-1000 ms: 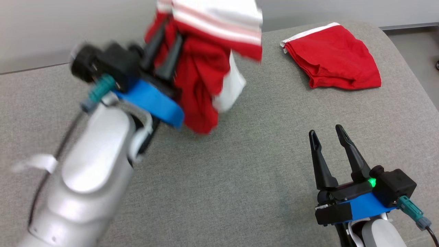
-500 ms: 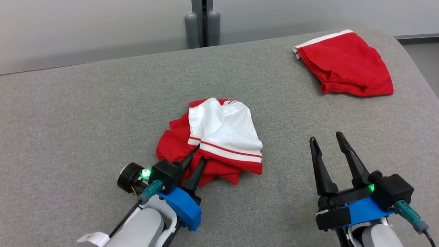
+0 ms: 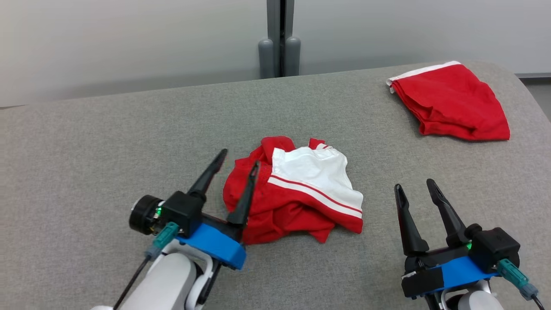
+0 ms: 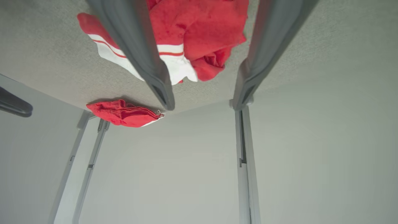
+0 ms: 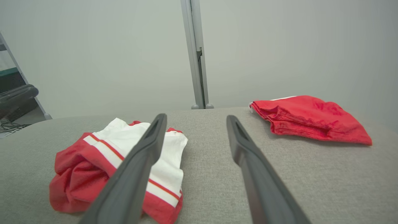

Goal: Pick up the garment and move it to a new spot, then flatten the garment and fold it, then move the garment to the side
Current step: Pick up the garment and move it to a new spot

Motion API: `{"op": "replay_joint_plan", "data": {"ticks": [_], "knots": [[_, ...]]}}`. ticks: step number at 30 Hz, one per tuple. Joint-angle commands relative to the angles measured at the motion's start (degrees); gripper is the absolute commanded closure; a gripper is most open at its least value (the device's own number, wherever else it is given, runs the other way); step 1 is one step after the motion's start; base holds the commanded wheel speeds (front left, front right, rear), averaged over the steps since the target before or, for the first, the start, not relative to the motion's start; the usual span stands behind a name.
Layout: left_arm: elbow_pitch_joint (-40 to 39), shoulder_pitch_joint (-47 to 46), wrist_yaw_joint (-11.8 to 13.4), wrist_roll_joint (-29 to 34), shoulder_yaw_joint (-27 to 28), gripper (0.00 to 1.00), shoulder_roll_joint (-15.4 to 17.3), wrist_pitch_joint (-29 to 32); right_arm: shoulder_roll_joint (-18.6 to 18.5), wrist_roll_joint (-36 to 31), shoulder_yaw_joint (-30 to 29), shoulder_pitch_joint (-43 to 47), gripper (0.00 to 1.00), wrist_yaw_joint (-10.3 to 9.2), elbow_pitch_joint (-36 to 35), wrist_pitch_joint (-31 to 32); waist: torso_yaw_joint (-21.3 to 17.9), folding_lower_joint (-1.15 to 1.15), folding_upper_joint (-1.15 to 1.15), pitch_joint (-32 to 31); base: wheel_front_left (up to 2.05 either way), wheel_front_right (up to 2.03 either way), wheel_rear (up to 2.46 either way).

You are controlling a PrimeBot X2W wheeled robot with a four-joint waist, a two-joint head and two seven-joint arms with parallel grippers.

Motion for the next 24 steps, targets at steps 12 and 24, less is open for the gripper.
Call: {"op": "replay_joint_plan", "data": {"ticks": [12,24], "knots": [[-8.8,9.3,2.9,4.7,17.5,0.00,2.0,-0.2,0.0,-0.2,-2.8,1.9,0.00,0.02,0.3,-0.3,4.8,0.00,0.00,-2.0,0.00,0.00,0.00],[-7.1,16.4,1.4,8.9,26.7,0.00,-0.4,-0.2,0.0,0.0,-4.0,4.5,0.00,0.01,1.4,-0.3,7.8,0.00,0.00,-3.9,0.00,0.00,0.00]]}}
